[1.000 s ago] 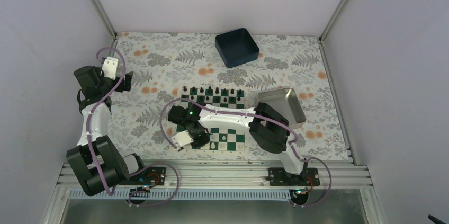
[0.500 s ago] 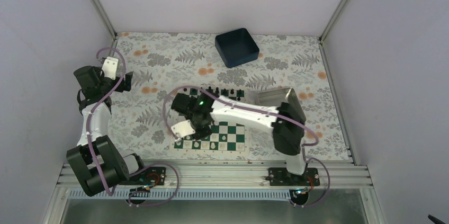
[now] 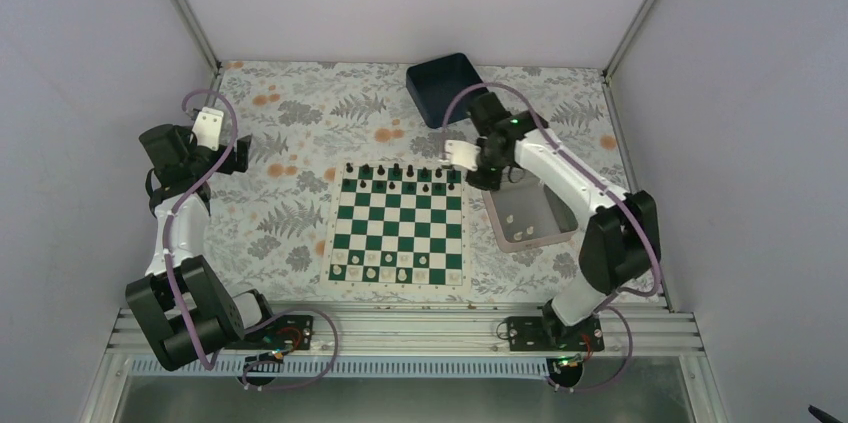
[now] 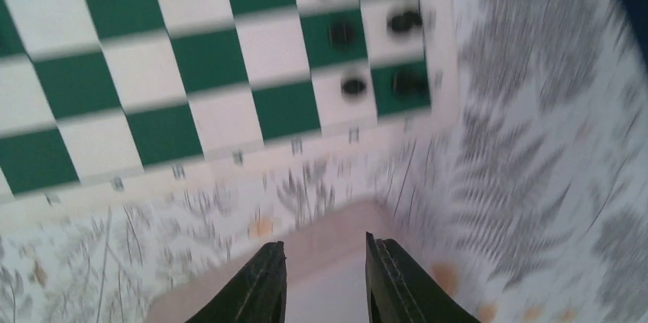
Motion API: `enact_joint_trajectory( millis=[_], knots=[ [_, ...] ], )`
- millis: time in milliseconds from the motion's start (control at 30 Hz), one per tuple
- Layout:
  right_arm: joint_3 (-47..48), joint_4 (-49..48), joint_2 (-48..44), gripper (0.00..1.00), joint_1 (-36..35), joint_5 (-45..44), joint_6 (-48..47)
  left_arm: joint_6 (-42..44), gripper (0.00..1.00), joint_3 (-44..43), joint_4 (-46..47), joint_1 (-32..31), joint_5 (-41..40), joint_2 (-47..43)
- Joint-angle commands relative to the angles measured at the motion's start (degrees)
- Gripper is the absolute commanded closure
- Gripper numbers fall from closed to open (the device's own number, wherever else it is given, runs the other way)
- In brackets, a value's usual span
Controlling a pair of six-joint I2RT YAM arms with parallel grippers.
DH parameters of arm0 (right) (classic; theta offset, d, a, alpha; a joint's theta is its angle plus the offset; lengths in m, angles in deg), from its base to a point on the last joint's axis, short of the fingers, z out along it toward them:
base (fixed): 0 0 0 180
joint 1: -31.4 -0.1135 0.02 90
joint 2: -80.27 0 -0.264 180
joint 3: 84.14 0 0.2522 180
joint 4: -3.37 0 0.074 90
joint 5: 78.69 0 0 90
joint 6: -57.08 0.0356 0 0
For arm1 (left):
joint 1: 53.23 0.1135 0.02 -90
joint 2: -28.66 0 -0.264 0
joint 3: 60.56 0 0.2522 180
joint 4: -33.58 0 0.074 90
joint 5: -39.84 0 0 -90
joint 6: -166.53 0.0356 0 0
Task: Set up the chess pieces on the board
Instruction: Pick up the chess piece from the storage box.
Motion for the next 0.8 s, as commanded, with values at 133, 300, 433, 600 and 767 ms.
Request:
enact_joint_trajectory(
  millis=[133, 300, 433, 600, 767],
  knots=[
    [-14.8, -2.5, -9.9, 0.69, 13.5, 1.0, -4.1, -0.2, 0.0, 0.2, 1.3, 0.4, 2.2, -0.1],
    [-21.5, -4.6, -11.1, 0.68, 17.2, 1.5, -5.4, -0.2, 0.0, 0.1, 1.3, 0.4, 2.4, 0.1],
    [-24.9, -6.3, -10.1, 0.67, 17.4, 2.5, -5.0, -0.3, 0.0, -0.1, 1.0, 0.5, 2.2, -0.1],
    [-28.4, -9.6, -9.3, 0.66, 17.4, 2.6, -4.3, -0.4, 0.0, -0.1, 0.9, 0.4, 2.4, -0.2],
    [-30.0, -11.8, -8.8, 0.66, 17.3, 2.6, -3.9, -0.4, 0.0, -0.2, 0.9, 0.4, 2.4, -0.1]
  ],
)
